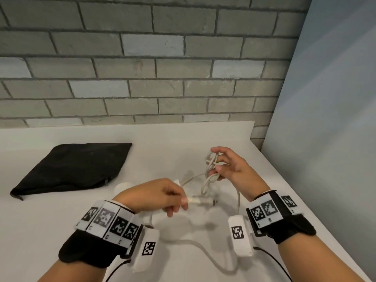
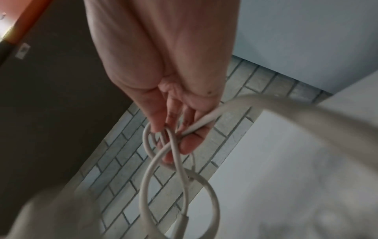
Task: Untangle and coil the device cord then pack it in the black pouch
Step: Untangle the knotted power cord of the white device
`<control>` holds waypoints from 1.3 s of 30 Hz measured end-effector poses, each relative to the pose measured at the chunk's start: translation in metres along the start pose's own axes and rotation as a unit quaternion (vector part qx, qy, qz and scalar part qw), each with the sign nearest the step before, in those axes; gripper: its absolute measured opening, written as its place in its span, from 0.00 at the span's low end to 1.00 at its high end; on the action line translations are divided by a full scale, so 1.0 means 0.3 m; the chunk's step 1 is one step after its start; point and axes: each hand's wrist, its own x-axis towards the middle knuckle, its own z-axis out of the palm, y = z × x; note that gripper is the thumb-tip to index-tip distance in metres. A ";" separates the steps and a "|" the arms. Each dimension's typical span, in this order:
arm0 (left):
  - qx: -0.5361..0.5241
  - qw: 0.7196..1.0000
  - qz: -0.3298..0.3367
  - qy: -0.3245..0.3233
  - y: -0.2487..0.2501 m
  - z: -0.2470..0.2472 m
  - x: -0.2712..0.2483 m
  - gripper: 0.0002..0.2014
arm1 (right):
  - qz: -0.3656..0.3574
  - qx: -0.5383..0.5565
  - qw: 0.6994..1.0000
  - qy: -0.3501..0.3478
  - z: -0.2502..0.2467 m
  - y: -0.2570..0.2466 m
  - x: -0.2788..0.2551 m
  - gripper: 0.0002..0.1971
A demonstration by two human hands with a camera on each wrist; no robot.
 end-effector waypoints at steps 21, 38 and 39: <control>-0.120 0.933 0.101 0.323 0.083 0.056 0.148 0.06 | -0.112 -0.129 0.983 0.069 0.042 -0.058 -0.011 0.35; -0.247 0.934 0.081 0.246 0.048 -0.072 0.063 0.14 | -0.062 -0.238 0.948 0.199 -0.069 -0.039 0.062 0.09; -0.259 0.934 0.082 0.233 0.050 -0.067 0.062 0.17 | -0.063 -0.311 0.926 0.206 -0.052 -0.034 0.070 0.10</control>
